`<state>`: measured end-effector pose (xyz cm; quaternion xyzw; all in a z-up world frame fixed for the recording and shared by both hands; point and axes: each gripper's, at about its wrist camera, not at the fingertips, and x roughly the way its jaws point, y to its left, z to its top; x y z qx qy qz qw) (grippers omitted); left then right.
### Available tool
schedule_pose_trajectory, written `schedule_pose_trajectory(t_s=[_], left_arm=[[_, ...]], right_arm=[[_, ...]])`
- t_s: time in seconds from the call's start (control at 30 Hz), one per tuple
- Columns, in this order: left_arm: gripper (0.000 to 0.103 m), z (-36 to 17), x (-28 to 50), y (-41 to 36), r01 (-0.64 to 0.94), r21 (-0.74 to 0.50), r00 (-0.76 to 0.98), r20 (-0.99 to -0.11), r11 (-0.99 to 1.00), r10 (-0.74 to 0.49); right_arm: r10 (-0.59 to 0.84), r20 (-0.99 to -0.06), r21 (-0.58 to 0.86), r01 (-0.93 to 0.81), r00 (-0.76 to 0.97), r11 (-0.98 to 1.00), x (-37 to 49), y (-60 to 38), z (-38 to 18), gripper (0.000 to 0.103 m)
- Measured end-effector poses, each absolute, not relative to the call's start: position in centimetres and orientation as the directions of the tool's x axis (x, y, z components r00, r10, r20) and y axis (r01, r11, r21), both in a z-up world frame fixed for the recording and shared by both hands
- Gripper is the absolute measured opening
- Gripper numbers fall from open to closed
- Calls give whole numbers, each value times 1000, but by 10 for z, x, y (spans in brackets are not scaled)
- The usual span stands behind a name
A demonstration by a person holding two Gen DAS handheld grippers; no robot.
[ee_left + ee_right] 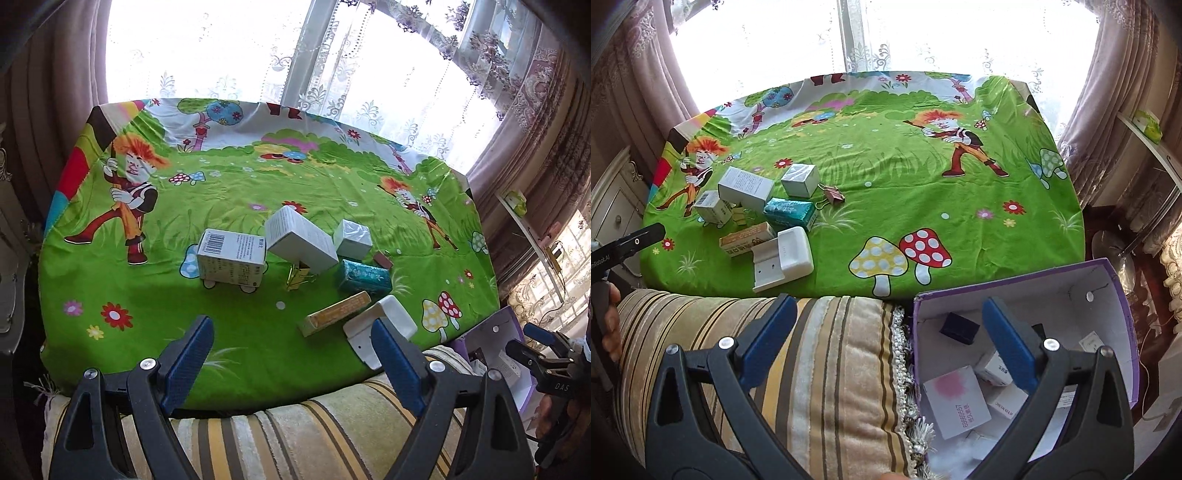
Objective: Organize rigid objects
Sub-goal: 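Move both open tools back over the items on the bed, then grasp the white printed box with the left tool while the right tool grasps the pink binder clip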
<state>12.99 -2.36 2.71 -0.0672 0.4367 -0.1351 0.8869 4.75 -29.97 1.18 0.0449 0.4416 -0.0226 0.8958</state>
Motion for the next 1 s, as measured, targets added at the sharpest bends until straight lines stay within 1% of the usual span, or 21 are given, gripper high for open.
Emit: schedule_pose_trajectory(t_s=[0.4, 0.53, 0.67, 0.83, 1.0], left_arm=[[88, 15, 163, -17, 170, -226, 562, -777, 959, -282], [88, 14, 175, -26, 201, -233, 553, -774, 951, -307], [88, 9, 193, -30, 215, -290, 523, -773, 933, -361], [88, 12, 213, -42, 311, -237, 509, -776, 920, -372], [88, 13, 226, -61, 475, -102, 464, -815, 874, -347]], right_arm=[[32, -816, 42, 4, 577, 999, 87, -267, 2, 101], [45, -825, 49, -8, 563, 999, 103, -263, -5, 101], [43, -829, 47, -8, 557, 999, 118, -263, -9, 101], [36, -829, 39, -6, 558, 999, 139, -268, -11, 101], [37, -838, 16, -43, 545, 999, 167, -275, -16, 100]])
